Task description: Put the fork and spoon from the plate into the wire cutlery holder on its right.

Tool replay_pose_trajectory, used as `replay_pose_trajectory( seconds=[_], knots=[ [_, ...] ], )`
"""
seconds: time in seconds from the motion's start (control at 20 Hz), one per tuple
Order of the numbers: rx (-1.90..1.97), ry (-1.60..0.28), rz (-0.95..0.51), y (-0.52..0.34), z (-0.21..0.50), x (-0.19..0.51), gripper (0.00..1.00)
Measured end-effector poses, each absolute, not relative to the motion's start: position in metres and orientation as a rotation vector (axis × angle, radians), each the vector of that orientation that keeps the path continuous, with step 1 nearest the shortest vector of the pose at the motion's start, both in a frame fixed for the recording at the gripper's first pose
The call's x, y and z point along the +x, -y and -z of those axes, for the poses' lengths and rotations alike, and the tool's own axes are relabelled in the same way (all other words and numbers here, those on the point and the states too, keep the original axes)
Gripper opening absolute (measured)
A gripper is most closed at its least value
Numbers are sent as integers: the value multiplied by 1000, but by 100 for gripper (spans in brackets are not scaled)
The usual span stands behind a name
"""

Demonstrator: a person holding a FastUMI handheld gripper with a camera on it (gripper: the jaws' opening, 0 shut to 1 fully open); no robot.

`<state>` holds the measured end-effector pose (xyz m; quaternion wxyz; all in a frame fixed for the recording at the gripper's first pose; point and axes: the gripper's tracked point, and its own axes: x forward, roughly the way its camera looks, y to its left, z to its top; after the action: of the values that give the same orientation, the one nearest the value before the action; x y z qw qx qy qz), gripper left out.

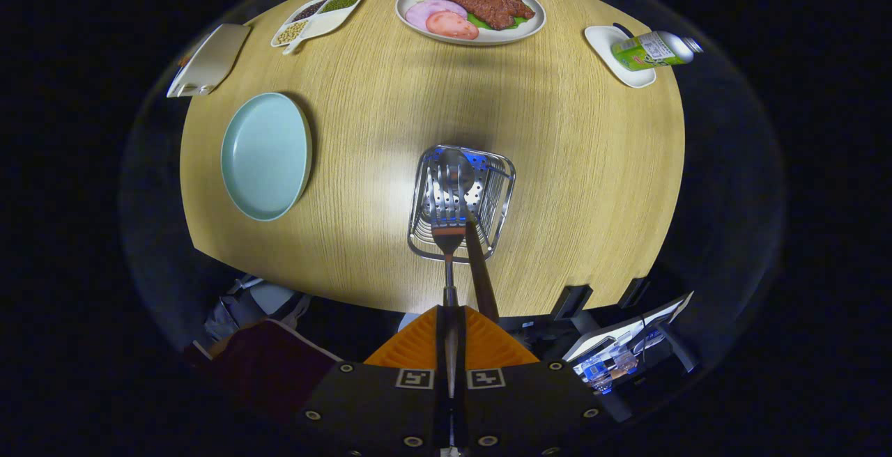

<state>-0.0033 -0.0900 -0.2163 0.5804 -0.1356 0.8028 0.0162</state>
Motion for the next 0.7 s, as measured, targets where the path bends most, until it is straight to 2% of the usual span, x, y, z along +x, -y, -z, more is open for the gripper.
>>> replay_pose_trajectory(
  seconds=[0.35, 0.6, 0.7],
  knots=[
    [-294, -1890, -39, 83, 237, 15, 4],
    [-304, -1846, -34, 84, 238, 25, 11],
    [-294, -1817, -36, 82, 238, 28, 23]
  ],
)
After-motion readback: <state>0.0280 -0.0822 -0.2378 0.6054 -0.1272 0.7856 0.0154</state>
